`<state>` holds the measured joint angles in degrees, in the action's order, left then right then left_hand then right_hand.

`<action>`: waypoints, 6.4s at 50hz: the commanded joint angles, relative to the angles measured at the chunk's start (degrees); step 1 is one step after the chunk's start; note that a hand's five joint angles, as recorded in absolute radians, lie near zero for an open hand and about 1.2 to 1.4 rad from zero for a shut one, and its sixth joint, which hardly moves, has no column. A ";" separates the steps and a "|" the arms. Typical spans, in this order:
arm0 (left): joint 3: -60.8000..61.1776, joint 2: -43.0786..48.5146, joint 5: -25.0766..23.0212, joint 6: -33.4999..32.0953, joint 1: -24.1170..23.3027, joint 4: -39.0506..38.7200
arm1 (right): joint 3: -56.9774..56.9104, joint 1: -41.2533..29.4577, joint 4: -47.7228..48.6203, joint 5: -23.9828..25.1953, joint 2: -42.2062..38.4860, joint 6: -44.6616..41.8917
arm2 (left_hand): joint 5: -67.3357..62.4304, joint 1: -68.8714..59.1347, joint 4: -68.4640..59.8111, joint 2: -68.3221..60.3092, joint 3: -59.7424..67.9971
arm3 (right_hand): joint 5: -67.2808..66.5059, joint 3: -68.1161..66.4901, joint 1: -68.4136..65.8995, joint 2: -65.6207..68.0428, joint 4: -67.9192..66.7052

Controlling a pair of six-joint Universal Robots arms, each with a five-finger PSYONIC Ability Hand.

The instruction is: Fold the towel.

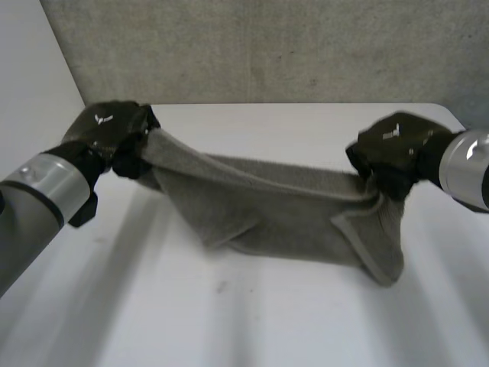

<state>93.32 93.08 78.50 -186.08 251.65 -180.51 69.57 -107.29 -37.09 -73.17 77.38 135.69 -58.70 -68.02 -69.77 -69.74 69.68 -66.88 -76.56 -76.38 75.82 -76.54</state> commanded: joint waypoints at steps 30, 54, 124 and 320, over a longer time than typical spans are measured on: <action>-36.39 16.97 12.11 11.87 -2.13 -13.90 | -31.61 -2.05 39.13 -4.90 -16.56 10.74 | -11.30 -11.98 -10.23 -10.26 10.32 | -3.12 -3.44 -3.62 4.18 -3.46; 2.56 19.60 12.65 11.80 -1.07 -14.60 | -11.67 -1.61 17.03 7.34 -30.87 -5.79 | -11.30 -11.98 -10.23 -10.26 10.32 | -3.12 -3.44 -3.62 4.18 -3.46; 3.71 15.38 12.47 12.06 1.21 -14.51 | 4.34 -10.40 54.83 -21.29 -34.05 47.49 | -11.30 -11.98 -10.23 -10.26 10.32 | 47.00 46.68 46.50 -45.94 46.66; -2.62 27.16 -0.54 -32.59 -3.53 6.32 | 16.74 1.29 31.90 -0.57 -18.66 -9.83 | 9.07 8.39 10.14 10.11 -10.06 | -3.12 -3.44 -3.62 4.18 -3.46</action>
<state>89.87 120.60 77.66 -218.85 248.11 -174.00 86.42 -106.05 -5.67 -73.74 58.84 125.90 -29.27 -37.80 -39.44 -40.03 39.93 -66.72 -76.60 -76.48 76.75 -76.82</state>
